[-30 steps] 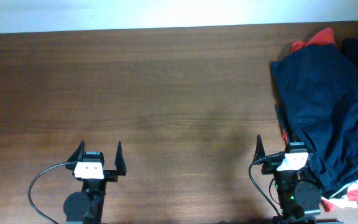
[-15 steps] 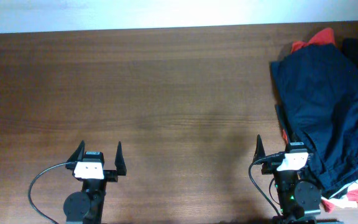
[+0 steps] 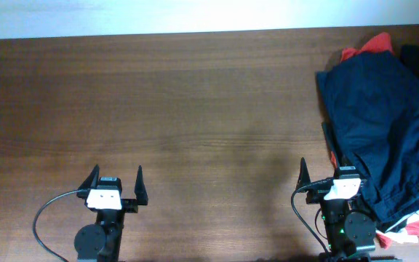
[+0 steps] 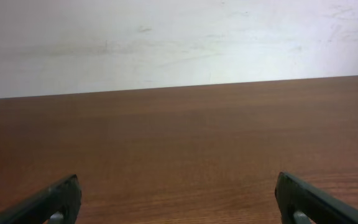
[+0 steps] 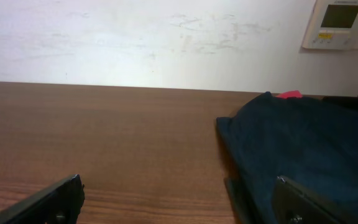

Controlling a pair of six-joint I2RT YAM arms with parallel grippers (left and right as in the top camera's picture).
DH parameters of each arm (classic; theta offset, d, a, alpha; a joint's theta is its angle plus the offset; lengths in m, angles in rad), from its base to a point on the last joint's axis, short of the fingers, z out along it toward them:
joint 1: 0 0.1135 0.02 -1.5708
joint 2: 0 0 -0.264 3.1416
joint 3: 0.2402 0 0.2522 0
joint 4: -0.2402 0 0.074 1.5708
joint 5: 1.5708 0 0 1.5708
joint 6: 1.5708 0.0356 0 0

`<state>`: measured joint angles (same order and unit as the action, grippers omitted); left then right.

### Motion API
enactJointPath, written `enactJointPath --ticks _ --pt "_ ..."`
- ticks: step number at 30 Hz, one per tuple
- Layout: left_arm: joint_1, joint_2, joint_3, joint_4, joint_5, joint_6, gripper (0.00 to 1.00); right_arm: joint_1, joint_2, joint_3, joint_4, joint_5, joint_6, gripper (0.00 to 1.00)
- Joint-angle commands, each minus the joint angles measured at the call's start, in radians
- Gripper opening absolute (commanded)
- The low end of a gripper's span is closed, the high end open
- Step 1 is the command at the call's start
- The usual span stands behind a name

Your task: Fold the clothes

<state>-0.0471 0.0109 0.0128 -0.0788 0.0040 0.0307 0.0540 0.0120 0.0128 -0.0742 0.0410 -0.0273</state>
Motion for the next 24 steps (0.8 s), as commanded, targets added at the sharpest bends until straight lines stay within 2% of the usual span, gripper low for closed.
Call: enactJointPath --ticks 1,14,18,21,24 --pt "0.002 -0.001 -0.004 -0.002 0.019 0.015 0.99 0.005 -0.004 -0.007 -0.004 0.005 -0.002 0.99" --pt "0.002 0.002 -0.004 -0.003 0.018 0.015 0.99 0.005 -0.004 -0.007 -0.005 -0.003 0.003 0.99" --pt "0.002 0.026 -0.004 -0.002 0.019 -0.051 0.99 0.005 -0.004 -0.005 -0.008 -0.031 0.18 0.99" --pt "0.002 0.046 0.011 -0.004 0.019 -0.054 0.99 0.005 0.005 0.048 -0.03 -0.066 0.198 0.99" --pt "0.003 0.111 0.1 -0.033 0.019 -0.054 0.99 0.005 0.075 0.154 -0.108 -0.056 0.198 0.99"
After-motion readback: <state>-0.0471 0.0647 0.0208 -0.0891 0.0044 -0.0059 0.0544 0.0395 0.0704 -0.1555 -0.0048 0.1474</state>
